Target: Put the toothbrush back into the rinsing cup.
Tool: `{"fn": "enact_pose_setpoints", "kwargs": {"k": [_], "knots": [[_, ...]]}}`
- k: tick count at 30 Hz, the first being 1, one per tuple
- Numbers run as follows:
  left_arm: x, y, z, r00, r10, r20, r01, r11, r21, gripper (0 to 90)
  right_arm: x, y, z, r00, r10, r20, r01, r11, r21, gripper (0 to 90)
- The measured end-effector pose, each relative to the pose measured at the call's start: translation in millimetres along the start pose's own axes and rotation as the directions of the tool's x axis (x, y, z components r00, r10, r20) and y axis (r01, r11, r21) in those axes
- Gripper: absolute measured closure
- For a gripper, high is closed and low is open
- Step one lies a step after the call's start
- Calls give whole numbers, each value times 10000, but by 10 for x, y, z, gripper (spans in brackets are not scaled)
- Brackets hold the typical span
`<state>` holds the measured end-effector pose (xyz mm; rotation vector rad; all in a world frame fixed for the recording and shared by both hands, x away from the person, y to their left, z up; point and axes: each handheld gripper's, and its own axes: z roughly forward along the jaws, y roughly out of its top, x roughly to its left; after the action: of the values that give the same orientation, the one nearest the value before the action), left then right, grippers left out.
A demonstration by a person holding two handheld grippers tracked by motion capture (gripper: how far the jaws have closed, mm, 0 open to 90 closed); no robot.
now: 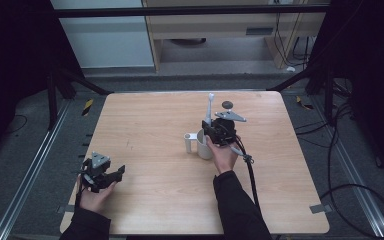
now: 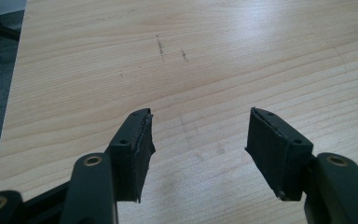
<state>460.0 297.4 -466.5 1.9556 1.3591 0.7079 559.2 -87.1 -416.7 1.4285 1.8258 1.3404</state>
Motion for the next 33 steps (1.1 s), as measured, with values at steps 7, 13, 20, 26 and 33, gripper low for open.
{"fn": "enact_pose_setpoints", "kwargs": {"k": [7,13,20,26,33], "knots": [[-1,0,0,10000,24,0,-24,10000,18,397,-32,-58,18,10000,-21,94,18,9995,308,671],[-1,0,3,10000,30,-3,-30,10000,24,397,-70,-88,19,9999,84,144,-89,9994,322,670],[-2,0,1,10000,36,-2,-36,10000,22,396,-81,-88,25,9996,-17,272,8,9995,304,663],[-2,0,2,10000,57,10,-57,10000,40,397,-103,-91,36,9990,-83,450,69,9995,296,653],[-2,0,2,10000,43,1,-43,10000,26,396,-109,-94,42,9981,-208,578,192,9994,290,642]]}}
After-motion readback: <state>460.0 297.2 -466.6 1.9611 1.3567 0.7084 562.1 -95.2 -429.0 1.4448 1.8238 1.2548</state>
